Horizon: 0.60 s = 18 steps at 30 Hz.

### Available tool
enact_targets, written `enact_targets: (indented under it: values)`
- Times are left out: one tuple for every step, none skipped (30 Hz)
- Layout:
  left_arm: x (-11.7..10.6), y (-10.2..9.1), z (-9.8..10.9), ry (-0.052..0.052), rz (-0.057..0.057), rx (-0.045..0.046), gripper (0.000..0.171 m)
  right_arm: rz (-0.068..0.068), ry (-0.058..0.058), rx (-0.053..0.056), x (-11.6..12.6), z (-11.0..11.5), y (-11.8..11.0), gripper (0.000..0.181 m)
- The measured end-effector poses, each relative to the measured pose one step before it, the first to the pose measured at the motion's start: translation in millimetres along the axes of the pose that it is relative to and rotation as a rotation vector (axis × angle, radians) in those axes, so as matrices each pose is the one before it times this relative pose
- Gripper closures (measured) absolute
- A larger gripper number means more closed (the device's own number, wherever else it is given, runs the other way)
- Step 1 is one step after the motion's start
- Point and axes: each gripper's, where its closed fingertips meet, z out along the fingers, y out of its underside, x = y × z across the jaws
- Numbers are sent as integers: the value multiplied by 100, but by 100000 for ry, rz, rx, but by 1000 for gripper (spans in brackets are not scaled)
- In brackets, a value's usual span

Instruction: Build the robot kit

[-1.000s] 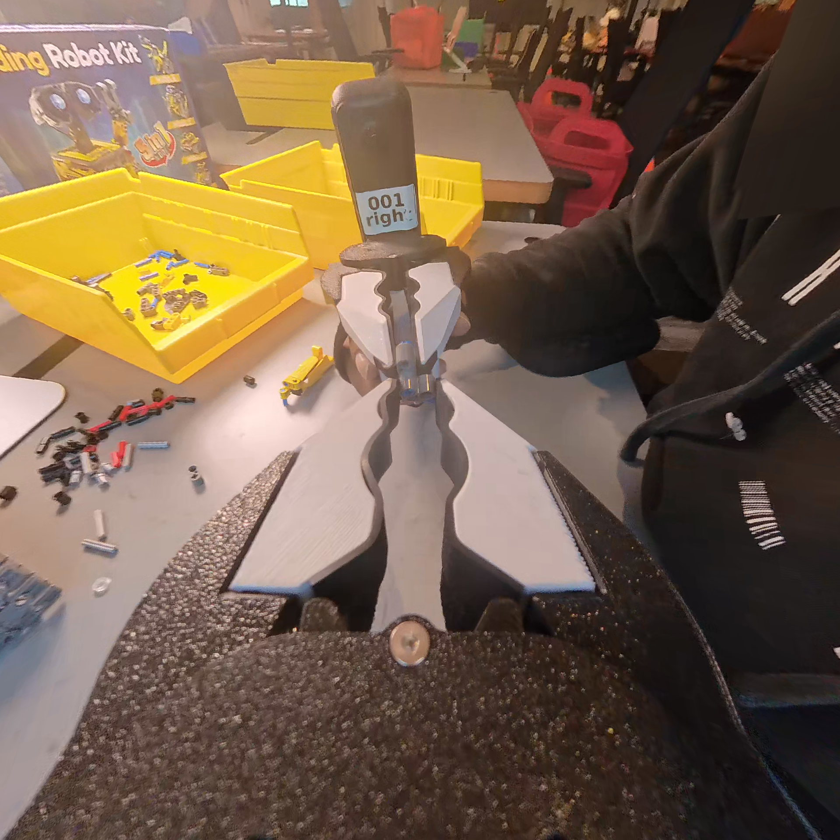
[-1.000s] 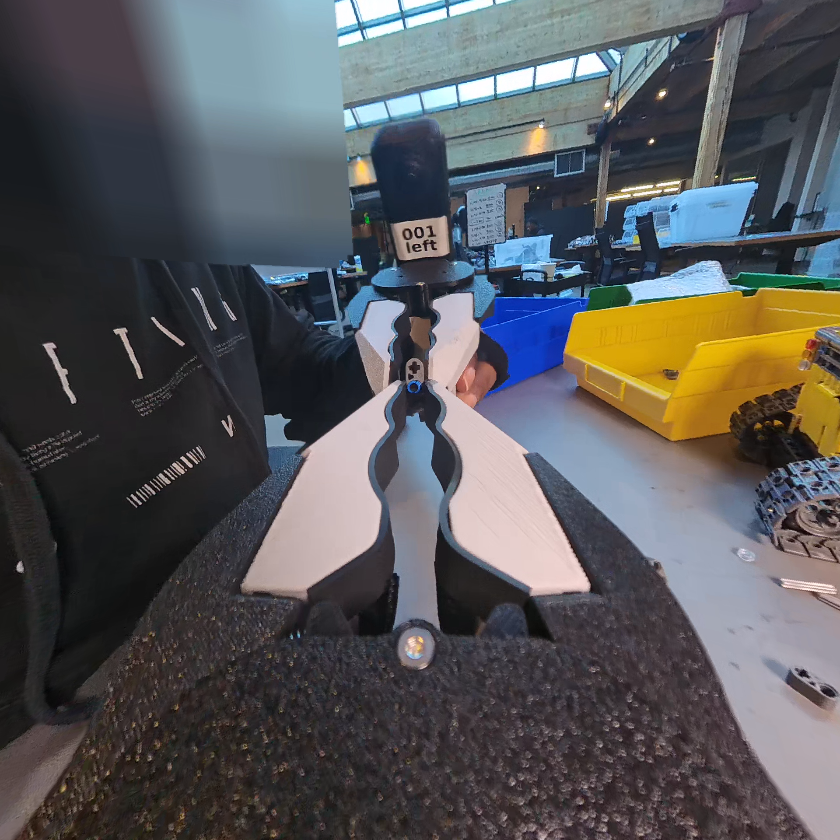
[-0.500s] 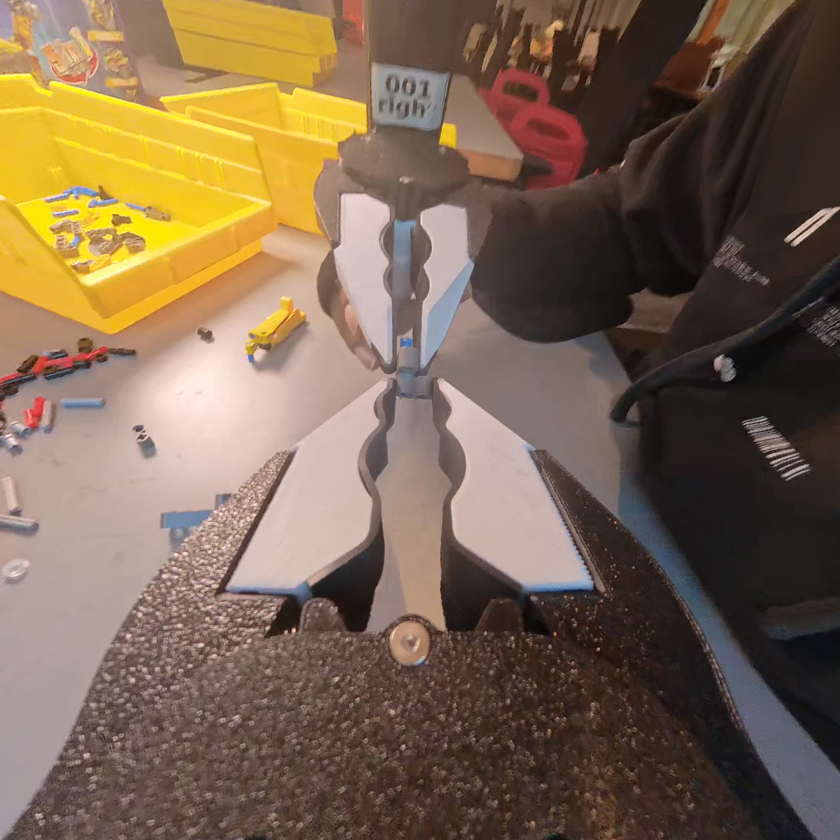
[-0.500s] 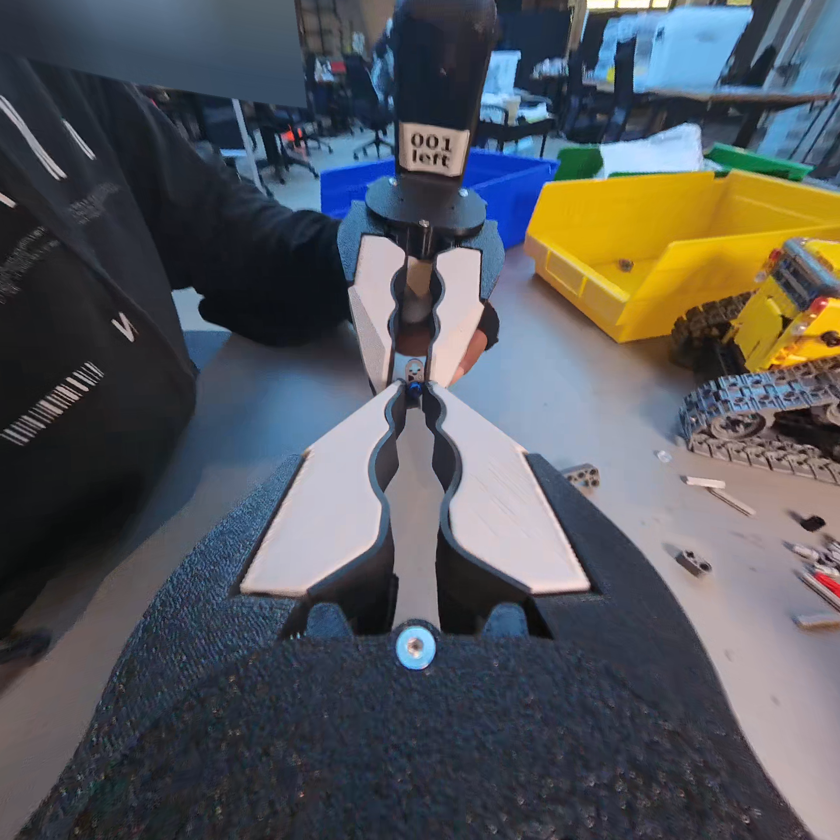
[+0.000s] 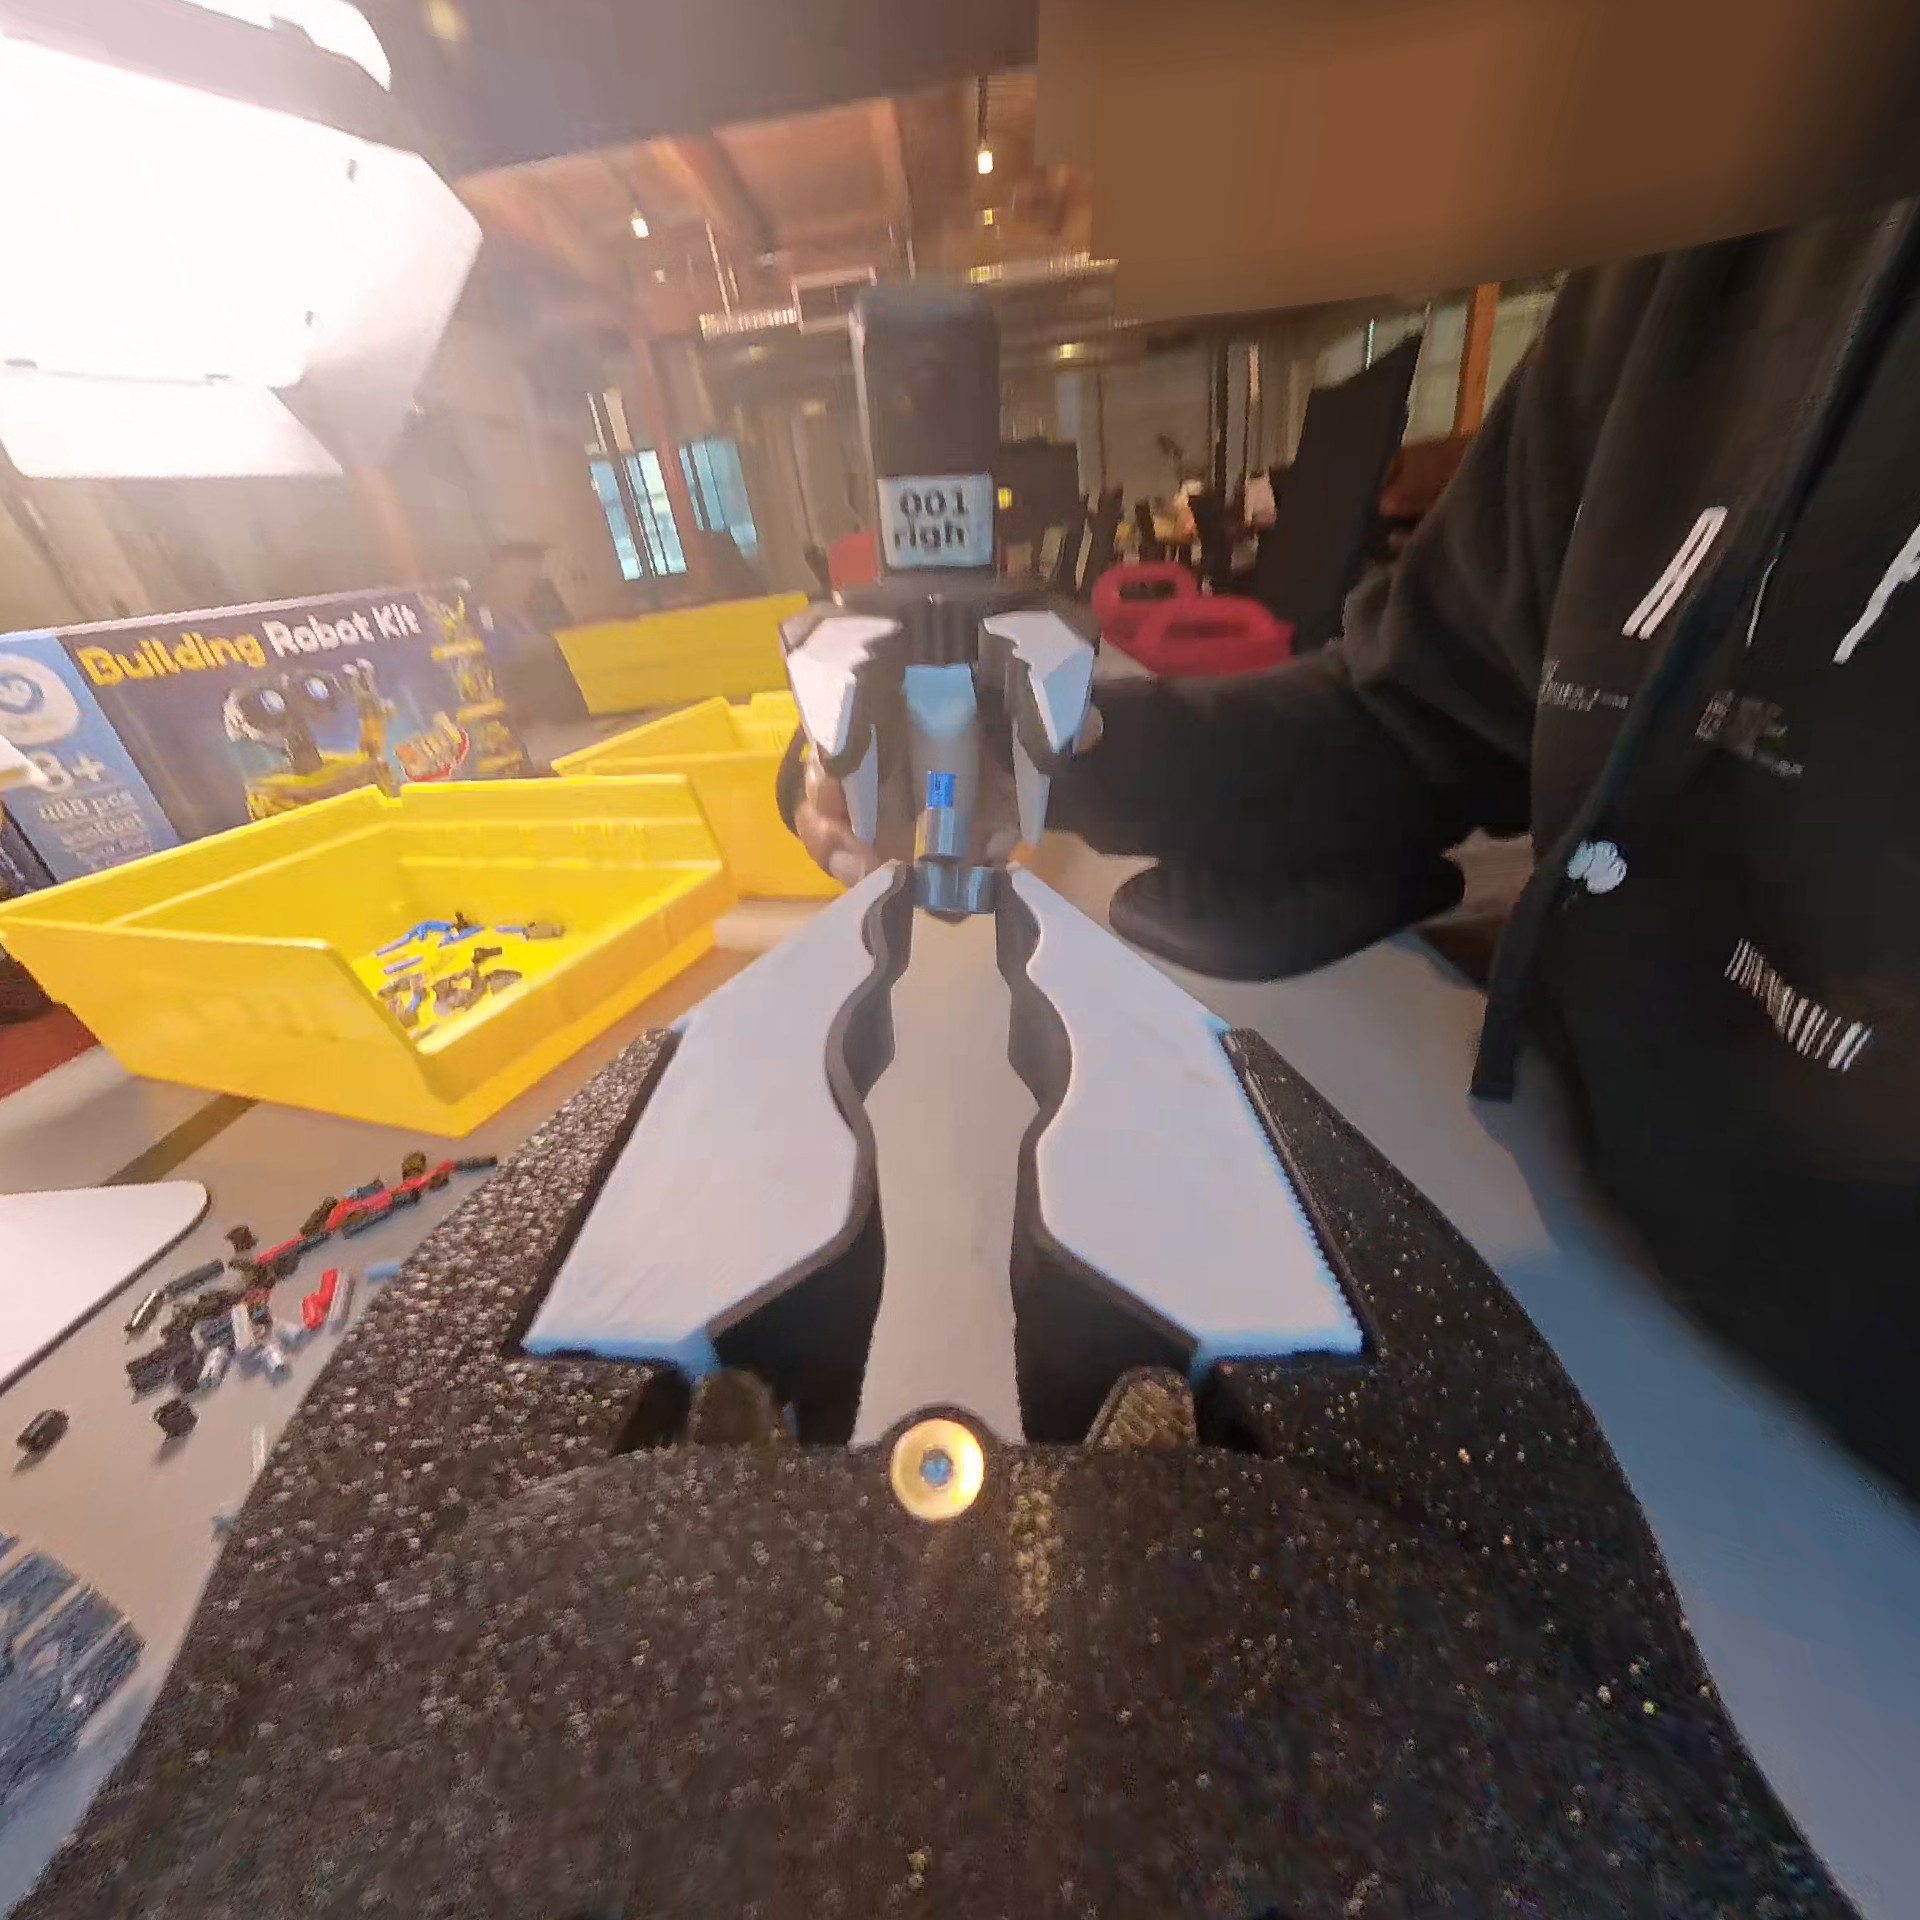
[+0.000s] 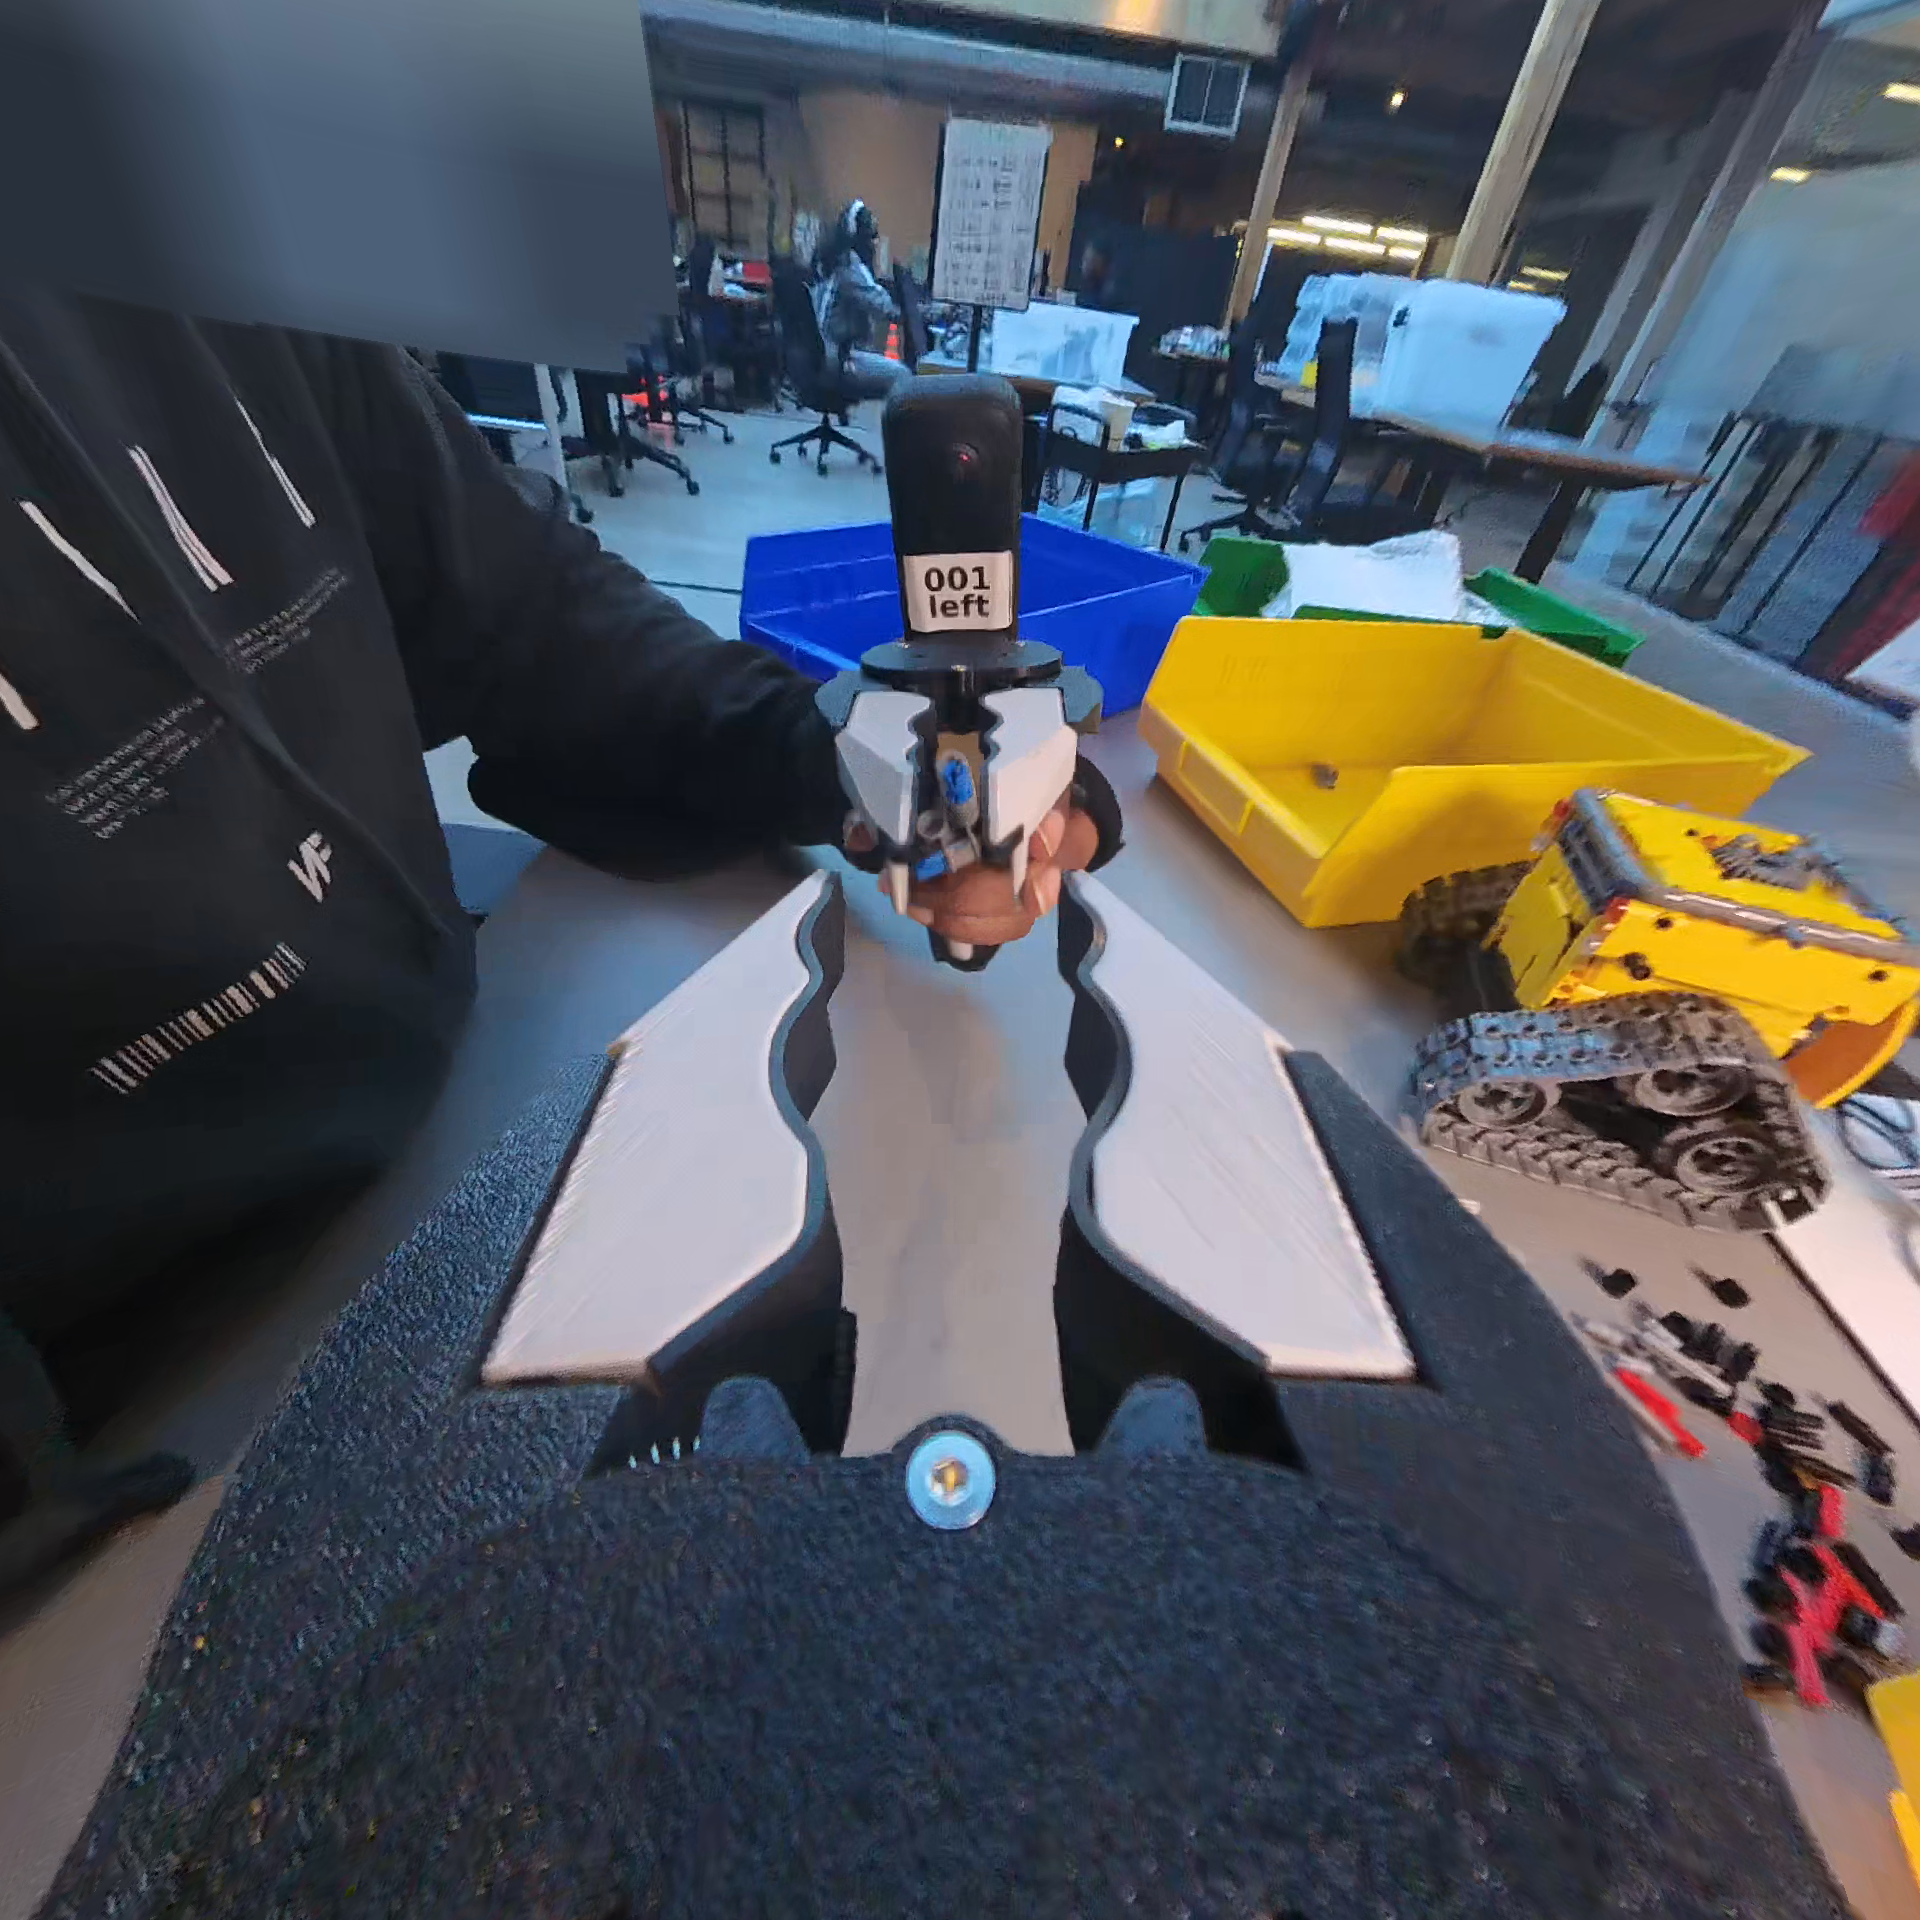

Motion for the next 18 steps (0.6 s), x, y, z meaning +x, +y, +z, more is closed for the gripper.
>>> enact_targets:
  values:
    - [-109,-712,-165,47,-992,4122,157,-2126,590,-412,-90,-141,-31,140]
    - [-6,-612,-93,557,-1076,3705,157,-1782,-399,-359,-294,77,-1,140]
    - [34,-375,-28,667,-1293,2067,157,-1603,-618,13,-362,216,-65,141]
    - [99,-137,32,764,-921,713,157,-1592,-340,235,-321,286,-139,143]
    - [203,-30,61,1090,-604,268,157,-1396,-182,150,-272,303,-158,146]
    - [314,49,90,1657,-767,-83,157,-959,148,516,-174,263,-221,150]
    - [404,133,132,2093,-909,-658,157,-22,17,1378,-122,211,-345,154]
    - [442,206,178,2287,-597,-969,157,1038,-543,1699,-136,210,-378,155]
    - [443,229,216,2415,-558,-1016,157,1476,-757,874,-126,253,-265,156]
    - [394,236,233,2330,-812,-1039,157,683,-1343,-360,-244,296,-85,156]
    - [322,243,244,2054,-865,-949,157,-615,-1227,-927,-313,320,19,156]
    - [305,205,225,1993,-810,-736,157,-1249,-787,-2033,-273,330,229,158]
    - [301,130,205,1898,-713,-611,157,-1336,-366,-3153,-201,312,425,163]
    - [263,107,177,1491,-316,-720,157,-1232,-673,-2543,-248,255,407,166]
    - [222,170,142,1182,85,-1332,157,-226,-964,-452,-271,148,124,168]
    - [174,164,91,958,83,-1210,157,587,-1263,343,-272,59,-5,172]
    - [169,60,54,1004,-477,-511,157,581,-920,287,-164,12,3,172]
    - [178,87,42,1163,-937,-621,157,147,-1254,-467,-177,-1,92,172]
